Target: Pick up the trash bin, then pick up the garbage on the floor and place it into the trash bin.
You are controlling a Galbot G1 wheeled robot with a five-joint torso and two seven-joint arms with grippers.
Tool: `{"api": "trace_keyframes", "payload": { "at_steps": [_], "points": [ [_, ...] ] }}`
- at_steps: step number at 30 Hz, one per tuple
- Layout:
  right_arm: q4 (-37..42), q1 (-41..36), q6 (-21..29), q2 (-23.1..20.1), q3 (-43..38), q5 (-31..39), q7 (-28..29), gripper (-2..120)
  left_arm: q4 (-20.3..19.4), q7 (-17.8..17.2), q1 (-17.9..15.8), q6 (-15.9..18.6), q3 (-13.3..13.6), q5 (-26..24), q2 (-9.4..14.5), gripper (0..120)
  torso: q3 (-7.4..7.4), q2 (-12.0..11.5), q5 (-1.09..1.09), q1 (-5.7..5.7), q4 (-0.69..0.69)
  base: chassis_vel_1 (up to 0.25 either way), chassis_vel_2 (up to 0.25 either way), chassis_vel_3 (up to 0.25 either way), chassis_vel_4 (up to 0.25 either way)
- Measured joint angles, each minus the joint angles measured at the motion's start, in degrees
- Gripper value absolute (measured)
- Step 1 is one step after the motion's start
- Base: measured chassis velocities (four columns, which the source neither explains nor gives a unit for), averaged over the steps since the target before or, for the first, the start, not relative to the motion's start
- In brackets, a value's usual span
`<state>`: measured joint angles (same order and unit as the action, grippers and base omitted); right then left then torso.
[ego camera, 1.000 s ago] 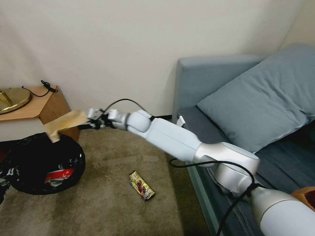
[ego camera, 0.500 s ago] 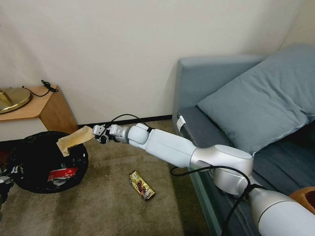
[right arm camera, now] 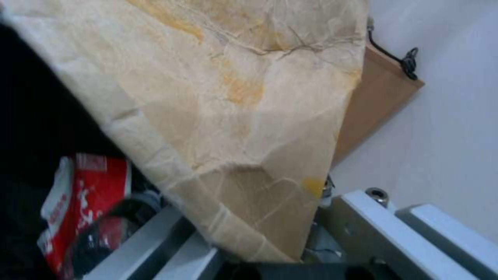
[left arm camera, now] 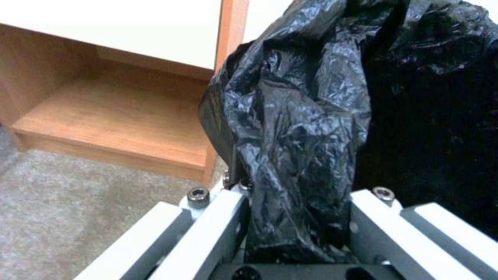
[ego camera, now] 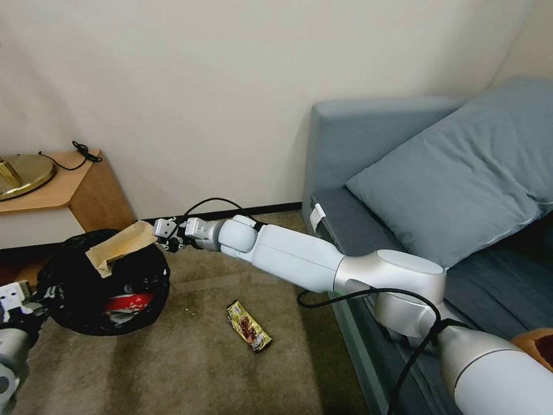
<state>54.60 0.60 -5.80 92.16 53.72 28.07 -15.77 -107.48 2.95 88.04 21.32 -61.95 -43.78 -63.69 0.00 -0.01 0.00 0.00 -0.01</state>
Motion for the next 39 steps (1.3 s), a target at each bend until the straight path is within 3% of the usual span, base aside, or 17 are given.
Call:
{"api": "trace_keyframes", "payload": {
  "at_steps": [4, 7, 12, 16, 19, 21, 24, 25, 26, 29, 30, 31, 34, 37, 38, 39],
  "points": [
    [0.59, 0.01, 0.01, -0.01, 0.6, -0.01, 0.24, 1, 0.5, -0.11, -0.72, 0.03, 0.75, 0.36, -0.32, 4, 0.0, 0.0, 0.0, 0.0, 0.0, 0.0, 0.0, 0.0, 0.0],
    [1.07, -0.11, 0.02, -0.01, 1.44, -0.06, 1.29, 7, 0.91, -0.28, -1.34, 0.09, 1.29, 0.5, -0.43, 4, 0.0, 0.0, 0.0, 0.0, 0.0, 0.0, 0.0, 0.0, 0.0],
    [2.37, -0.46, 0.16, -0.02, 3.12, -0.08, 3.26, 31, 1.54, -0.55, -2.01, 0.15, 1.72, 0.55, -0.45, 4, 0.0, 0.0, 0.0, 0.0, 0.01, 0.0, 0.0, 0.0, 0.0],
    [2.53, -0.61, 0.16, -0.02, 3.21, -0.16, 3.35, 41, 1.94, -0.54, -1.98, 0.15, 1.64, 0.55, -0.41, 4, 0.0, 0.0, 0.0, 0.0, 0.01, 0.0, 0.0, 0.0, 0.0],
    [2.67, -0.82, 0.14, -0.02, 3.08, -0.28, 3.34, 51, 2.36, -0.43, -1.8, 0.0, 1.08, 0.44, -0.3, 4, 0.0, 0.0, 0.0, 0.0, 0.0, 0.0, 0.0, 0.0, 0.0],
    [3.49, -1.14, 0.18, -0.03, 2.0, -0.36, 3.16, 64, 3.28, -0.15, -1.2, -0.71, -0.36, 0.06, -0.09, 4, 0.0, 0.0, 0.0, 0.0, 0.01, 0.0, 0.0, 0.0, 0.0],
    [4.0, -1.37, 0.69, -0.03, 0.99, -0.31, 3.07, 68, 3.82, -0.1, -1.07, -1.01, -0.92, -0.14, 0.06, 4, 0.0, 0.0, 0.0, 0.0, 0.02, 0.0, 0.0, 0.0, 0.0],
    [4.45, -1.5, 1.89, -0.02, -0.24, 0.18, 3.07, 76, 4.61, -0.02, -0.93, -1.4, -1.57, -0.33, 0.39, 4, 0.0, 0.0, 0.0, 0.0, 0.02, 0.0, 0.0, 0.0, 0.0],
    [4.45, -1.5, 1.89, -0.02, -0.24, 0.18, 3.07, 76, 4.61, -0.02, -0.93, -1.4, -1.57, -0.33, 0.39, 4, 0.0, 0.0, 0.0, 0.0, 0.02, 0.0, 0.0, 0.0, 0.0],
    [4.05, -1.73, 5.6, -0.03, -1.93, 2.22, 3.37, 92, 6.26, 0.58, -0.02, -2.58, -2.98, -0.1, 1.25, 4, 0.0, 0.0, -0.01, 0.0, -0.01, 0.0, 0.0, 0.0, 0.0],
    [4.05, -1.73, 5.6, -0.03, -1.93, 2.22, 3.37, 92, 6.26, 0.58, -0.02, -2.58, -2.98, -0.1, 1.25, 4, 0.0, 0.0, -0.01, 0.0, -0.01, 0.0, 0.0, 0.0, 0.0],
    [4.22, -2.48, 9.56, -0.03, -2.05, 4.34, 5.46, 98, 7.13, 0.92, 0.77, -3.27, -3.8, -0.09, 1.79, 4, 0.0, 0.0, 0.0, 0.0, 0.0, 0.0, 0.0, 0.0, 0.0],
    [4.48, -3.06, 12.65, -0.03, -2.04, 6.18, 7.53, 99, 7.68, 1.09, 1.21, -3.65, -4.27, -0.3, 2.15, 4, 0.0, 0.0, -0.01, 0.0, 0.02, 0.0, 0.0, 0.0, 0.0],
    [5.41, -4.44, 23.46, -1.05, -0.7, 19.13, 15.71, 100, 8.5, 1.23, 2.15, -4.18, -4.99, -1.03, 2.75, 4, 0.0, 0.0, -0.01, 0.0, 0.03, 0.0, 0.0, 0.0, 0.0],
    [5.41, -4.44, 23.46, -1.05, -0.7, 19.13, 15.71, 100, 8.5, 1.23, 2.15, -4.18, -4.99, -1.03, 2.75, 4, 0.0, 0.0, -0.01, 0.0, 0.03, 0.0, 0.0, 0.0, 0.0],
    [5.49, -4.99, 26.61, -1.66, -0.69, 22.72, 17.8, 100, 8.39, 1.23, 2.58, -4.19, -5.11, -1.13, 2.74, 4, 0.0, 0.0, -0.01, 0.0, -0.01, 0.0, 0.0, 0.0, 0.0]
  ]
}}
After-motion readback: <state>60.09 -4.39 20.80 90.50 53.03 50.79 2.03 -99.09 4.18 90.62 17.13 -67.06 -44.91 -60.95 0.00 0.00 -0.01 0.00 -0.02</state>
